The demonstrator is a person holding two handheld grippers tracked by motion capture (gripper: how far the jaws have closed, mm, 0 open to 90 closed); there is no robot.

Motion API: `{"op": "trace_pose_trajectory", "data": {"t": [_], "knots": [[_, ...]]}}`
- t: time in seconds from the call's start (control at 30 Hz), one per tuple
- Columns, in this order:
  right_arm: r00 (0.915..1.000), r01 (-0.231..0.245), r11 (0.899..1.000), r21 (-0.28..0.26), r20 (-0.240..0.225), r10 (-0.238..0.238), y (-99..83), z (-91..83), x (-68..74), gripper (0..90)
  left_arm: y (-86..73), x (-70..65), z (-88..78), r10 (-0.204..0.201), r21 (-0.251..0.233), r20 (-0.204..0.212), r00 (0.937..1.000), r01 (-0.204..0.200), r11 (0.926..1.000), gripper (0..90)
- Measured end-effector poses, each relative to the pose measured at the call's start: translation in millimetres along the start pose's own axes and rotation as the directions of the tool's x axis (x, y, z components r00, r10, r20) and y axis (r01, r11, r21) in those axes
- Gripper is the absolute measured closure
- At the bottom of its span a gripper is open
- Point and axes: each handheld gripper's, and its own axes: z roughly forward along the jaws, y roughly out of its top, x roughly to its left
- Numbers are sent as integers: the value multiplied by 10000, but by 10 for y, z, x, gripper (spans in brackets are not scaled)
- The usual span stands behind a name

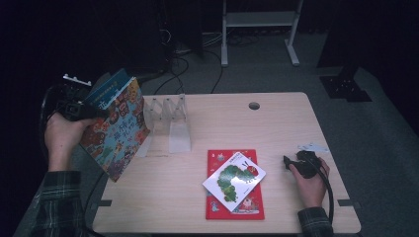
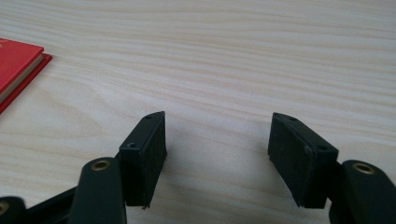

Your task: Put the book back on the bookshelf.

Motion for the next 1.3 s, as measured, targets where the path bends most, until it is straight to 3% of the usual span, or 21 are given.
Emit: {"op": "trace_pose_trajectory", "data": {"t": [0.2,0.3,0.47,0.77,1.0,1.3], "knots": [[10000,10,10000,3,-16,-10,-2,-2,1,357,67,-70,-168,292,-179,-341,9990,-298,9994,798],[10000,12,10000,3,-18,-12,-2,-2,1,357,75,-93,-256,341,-538,-351,9988,-360,9979,842],[10000,12,10000,2,-21,-12,-2,-3,2,356,65,-147,-302,559,-568,9,9984,-558,9968,899],[10000,14,10000,3,-27,-14,-2,-2,1,355,-52,-381,-142,1108,-580,618,9919,-1073,9925,896],[10000,21,10000,12,-30,-20,-1,-1,0,350,-163,-638,29,1698,-650,1043,9799,-1637,9844,894],[9999,61,10000,13,-90,-61,0,-1,-6,346,-342,-945,253,2013,-1003,1509,9678,-1876,9771,879]]}}
